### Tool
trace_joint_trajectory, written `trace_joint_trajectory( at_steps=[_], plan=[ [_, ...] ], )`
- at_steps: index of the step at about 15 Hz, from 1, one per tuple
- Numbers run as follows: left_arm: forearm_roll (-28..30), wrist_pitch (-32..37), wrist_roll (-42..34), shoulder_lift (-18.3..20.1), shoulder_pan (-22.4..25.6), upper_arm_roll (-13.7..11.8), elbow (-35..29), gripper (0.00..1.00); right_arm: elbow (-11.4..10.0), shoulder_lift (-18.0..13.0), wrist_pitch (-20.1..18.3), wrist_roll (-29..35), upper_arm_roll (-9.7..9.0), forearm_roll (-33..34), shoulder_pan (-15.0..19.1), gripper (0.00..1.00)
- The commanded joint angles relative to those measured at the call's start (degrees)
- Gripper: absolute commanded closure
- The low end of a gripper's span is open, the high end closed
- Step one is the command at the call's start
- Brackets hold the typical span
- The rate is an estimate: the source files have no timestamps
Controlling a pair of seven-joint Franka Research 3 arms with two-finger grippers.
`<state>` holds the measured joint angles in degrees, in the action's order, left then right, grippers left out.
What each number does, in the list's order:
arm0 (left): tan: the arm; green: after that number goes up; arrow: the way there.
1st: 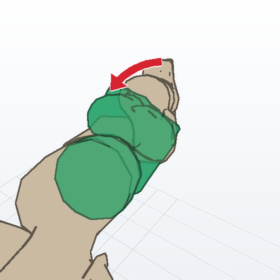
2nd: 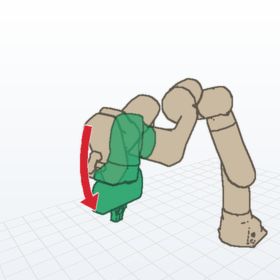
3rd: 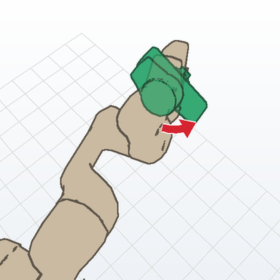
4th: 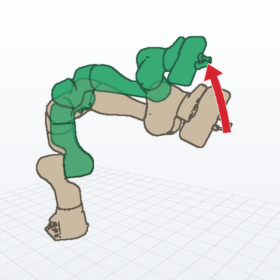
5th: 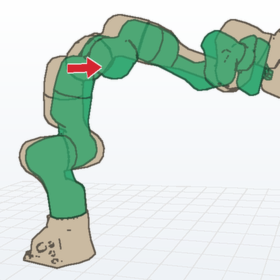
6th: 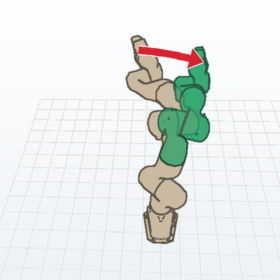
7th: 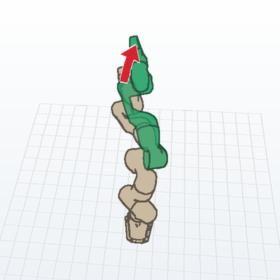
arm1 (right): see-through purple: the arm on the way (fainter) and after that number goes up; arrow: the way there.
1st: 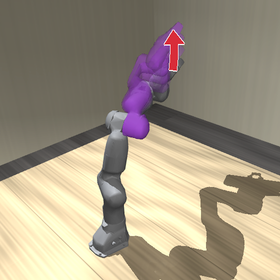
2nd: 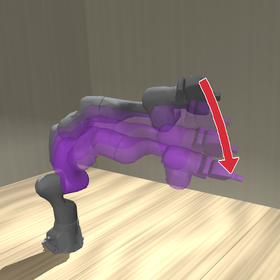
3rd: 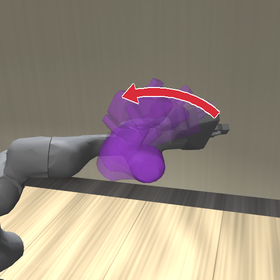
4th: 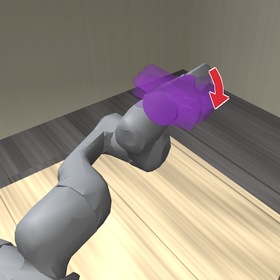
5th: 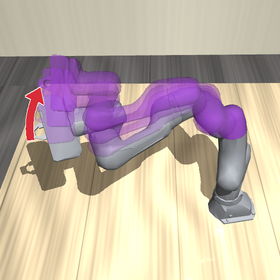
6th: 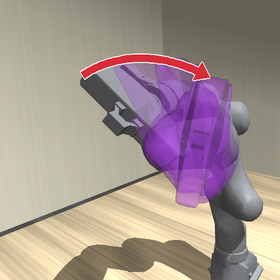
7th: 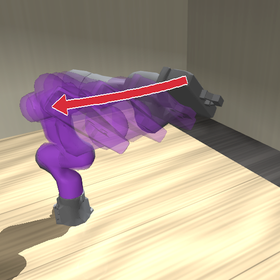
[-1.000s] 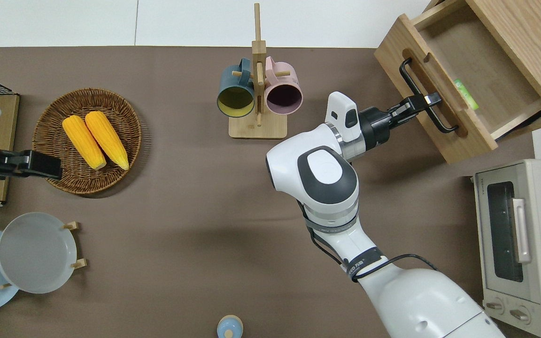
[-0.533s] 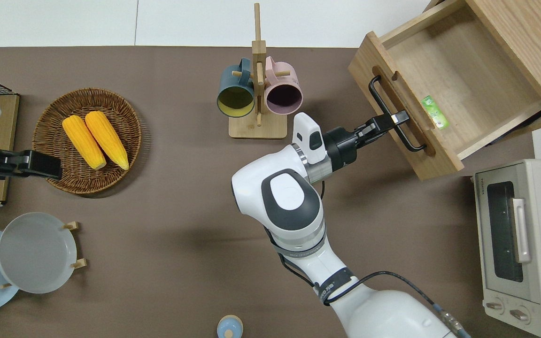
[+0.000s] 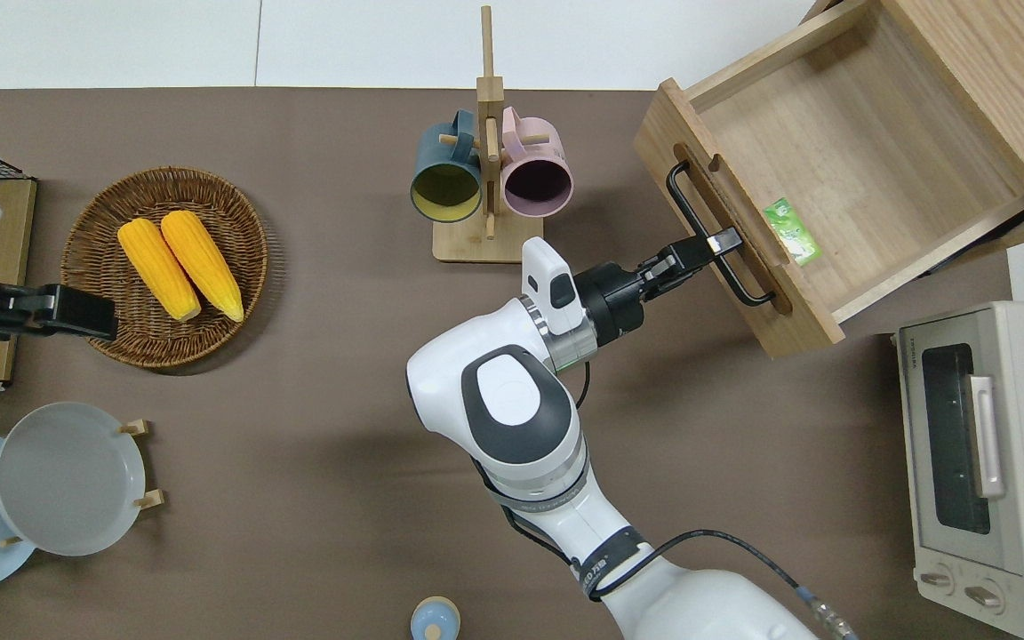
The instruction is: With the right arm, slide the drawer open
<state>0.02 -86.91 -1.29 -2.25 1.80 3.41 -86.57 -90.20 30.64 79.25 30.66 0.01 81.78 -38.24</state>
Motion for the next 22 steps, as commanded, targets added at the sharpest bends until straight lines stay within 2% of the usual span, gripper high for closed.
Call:
trace_joint_trajectory(
  at_steps=[1, 5, 7, 8, 9, 10, 11, 18, 22],
  plan=[
    [-0.98, 1.13, -0.56, -0.65, 0.22, 0.37, 1.40, 0.01, 1.43, 1.70, 1.96, -2.01, -0.27, -0.57, -0.95, 1.000],
    [-0.98, 1.13, -0.56, -0.65, 0.22, 0.37, 1.40, 0.01, 1.96, 2.14, 1.96, -2.01, -0.27, -0.48, -0.87, 0.980],
    [-0.98, 1.13, -0.56, -0.65, 0.22, 0.37, 1.49, 0.01, 3.36, 2.49, 1.96, -2.10, -0.27, -0.57, -0.95, 0.955],
    [-0.98, 1.13, -0.56, -0.65, 0.22, 0.37, 1.49, 0.01, 3.45, 2.49, 1.96, -2.10, -0.27, -0.57, -0.95, 0.801],
    [-0.98, 1.13, -0.56, -0.65, 0.22, 0.37, 1.49, 0.01, 3.54, 2.49, 1.96, -2.01, -0.27, -0.57, -0.87, 0.599],
    [-0.98, 1.13, -0.56, -0.65, 0.22, 0.37, 1.49, 0.01, 3.54, 2.49, 1.96, -2.01, -0.27, -0.57, -0.87, 0.259],
    [-0.98, 1.13, -0.56, -0.65, 0.22, 0.37, 1.40, 0.01, 3.54, 2.58, 1.96, -1.75, -0.18, -0.48, -0.87, 0.020],
    [-0.98, 1.13, -0.56, -0.65, 0.22, 0.37, 1.40, 0.01, 3.89, 2.58, 2.05, -1.92, -0.27, -0.22, -0.60, 0.015],
    [-0.98, 1.13, -0.56, -0.65, 0.22, 0.37, 1.49, 0.01, 6.35, 2.58, 2.05, -2.88, -0.27, -1.27, -1.04, 0.015]
  ],
)
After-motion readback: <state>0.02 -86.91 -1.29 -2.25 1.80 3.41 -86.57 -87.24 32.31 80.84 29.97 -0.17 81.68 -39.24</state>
